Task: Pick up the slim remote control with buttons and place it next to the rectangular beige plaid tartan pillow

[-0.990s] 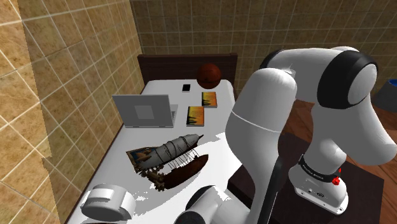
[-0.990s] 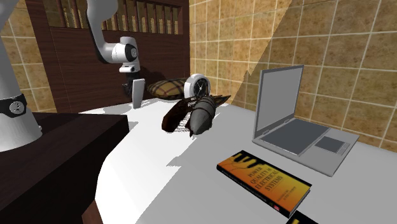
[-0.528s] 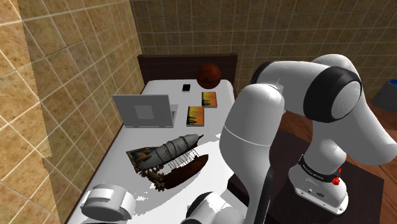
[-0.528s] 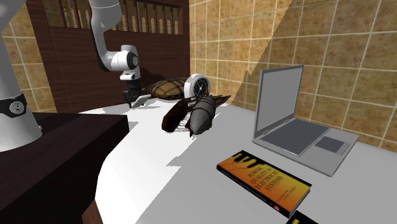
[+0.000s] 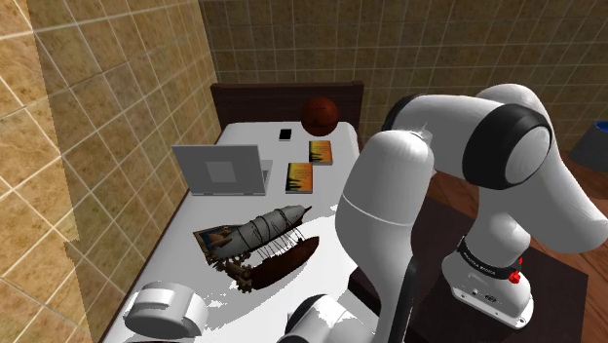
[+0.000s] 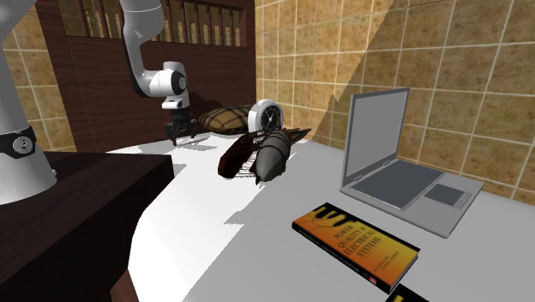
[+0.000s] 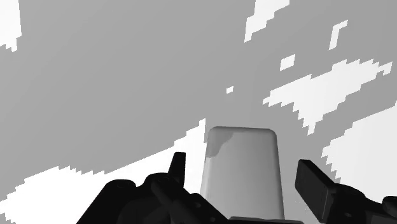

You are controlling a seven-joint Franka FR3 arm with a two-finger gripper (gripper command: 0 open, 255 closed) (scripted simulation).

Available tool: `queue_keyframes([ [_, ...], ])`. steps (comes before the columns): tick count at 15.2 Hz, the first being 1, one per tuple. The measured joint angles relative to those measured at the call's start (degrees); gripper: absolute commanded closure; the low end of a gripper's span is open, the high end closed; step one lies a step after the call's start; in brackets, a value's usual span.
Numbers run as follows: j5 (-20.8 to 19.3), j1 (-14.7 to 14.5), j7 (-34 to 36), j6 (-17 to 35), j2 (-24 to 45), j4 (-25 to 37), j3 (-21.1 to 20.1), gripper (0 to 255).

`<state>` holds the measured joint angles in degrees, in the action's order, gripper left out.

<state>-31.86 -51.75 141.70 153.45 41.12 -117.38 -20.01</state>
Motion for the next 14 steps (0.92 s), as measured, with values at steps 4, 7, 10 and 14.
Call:
queue_keyframes([
  [4,-0.02,-0.05,0.03,0.07,0.08,0.00,-0.01,0],
  [7,1.11,0.85,-0.78,-1.46,-1.77,-0.43,-1.33,0],
  [10,3.18,2.79,-2.28,-3.72,-5.79,-2.21,-3.67,0],
  [14,3.57,3.09,-2.48,-4.13,-6.54,-2.62,-4.09,0],
])
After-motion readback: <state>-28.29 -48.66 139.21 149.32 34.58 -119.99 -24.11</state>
